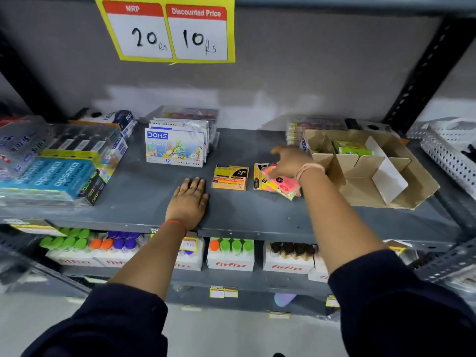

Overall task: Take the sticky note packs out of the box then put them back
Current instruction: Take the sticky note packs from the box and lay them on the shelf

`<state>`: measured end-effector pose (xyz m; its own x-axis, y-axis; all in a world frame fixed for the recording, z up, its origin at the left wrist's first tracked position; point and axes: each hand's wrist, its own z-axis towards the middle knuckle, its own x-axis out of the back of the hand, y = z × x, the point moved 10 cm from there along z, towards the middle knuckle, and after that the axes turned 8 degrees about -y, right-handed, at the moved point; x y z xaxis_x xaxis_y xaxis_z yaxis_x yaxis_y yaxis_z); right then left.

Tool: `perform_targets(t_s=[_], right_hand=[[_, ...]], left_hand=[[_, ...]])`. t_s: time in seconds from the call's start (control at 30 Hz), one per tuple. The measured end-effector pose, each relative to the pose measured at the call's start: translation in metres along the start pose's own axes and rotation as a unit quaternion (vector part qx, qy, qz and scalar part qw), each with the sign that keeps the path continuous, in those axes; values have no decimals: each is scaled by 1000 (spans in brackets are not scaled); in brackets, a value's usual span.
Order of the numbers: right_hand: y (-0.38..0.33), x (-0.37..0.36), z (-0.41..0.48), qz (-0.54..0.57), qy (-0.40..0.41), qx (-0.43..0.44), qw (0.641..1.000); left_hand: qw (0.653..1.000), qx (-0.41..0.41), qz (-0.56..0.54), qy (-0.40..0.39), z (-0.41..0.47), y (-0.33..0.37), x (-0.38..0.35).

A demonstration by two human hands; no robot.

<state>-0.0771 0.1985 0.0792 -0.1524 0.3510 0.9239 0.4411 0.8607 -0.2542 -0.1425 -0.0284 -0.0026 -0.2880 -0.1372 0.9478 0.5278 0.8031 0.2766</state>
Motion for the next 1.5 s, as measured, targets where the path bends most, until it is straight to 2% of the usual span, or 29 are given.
perform_targets(t_s=[0.07,0.13,0.27,0.33,0.4,0.47,0.53,0.7,1.03,1.13,1.2,1.3,1.37,1.5], right_hand=[[13,-11,-2,-41,-62,-32,997],[14,-20,-5,-51,-88,-36,994],[8,-11,-11,-37,-55,-11,998],[-6,6,-18,-24,-1,26,999],[-36,13,-32,5,27,103,994],[-68,-1,-44,38,-17,173,984],[-92,-30,-51,27,-82,206,975],[-109,-89,-51,-51,-159,216,962],[-105,-84,-42,-17,-129,235,963],[-76,-42,-35,45,-41,192,980],[-42,-17,-25,-8,-2,121,993],[-4,-18,-15,-123,-72,16,990],[3,-28,-13,-111,-110,6,988],[4,-24,-7,-73,-89,25,993]], left_hand=[[1000,2,4,-6,-1,0,-1],[1000,3,1,-10,-1,1,-1],[1000,0,-7,-8,-1,5,-1],[1000,-8,-1,-7,0,4,-1],[1000,-13,2,-8,0,2,-2],[1000,-16,-1,-4,0,1,-2],[1000,-18,-2,-2,1,1,-3],[1000,-12,-3,0,3,-1,-4],[1000,-15,8,2,3,0,-5],[1000,-14,16,-1,4,0,-5],[1000,-14,14,1,4,1,-4],[1000,-13,13,4,3,1,-3],[1000,-13,12,2,2,1,-3],[1000,-14,12,2,1,2,-3]])
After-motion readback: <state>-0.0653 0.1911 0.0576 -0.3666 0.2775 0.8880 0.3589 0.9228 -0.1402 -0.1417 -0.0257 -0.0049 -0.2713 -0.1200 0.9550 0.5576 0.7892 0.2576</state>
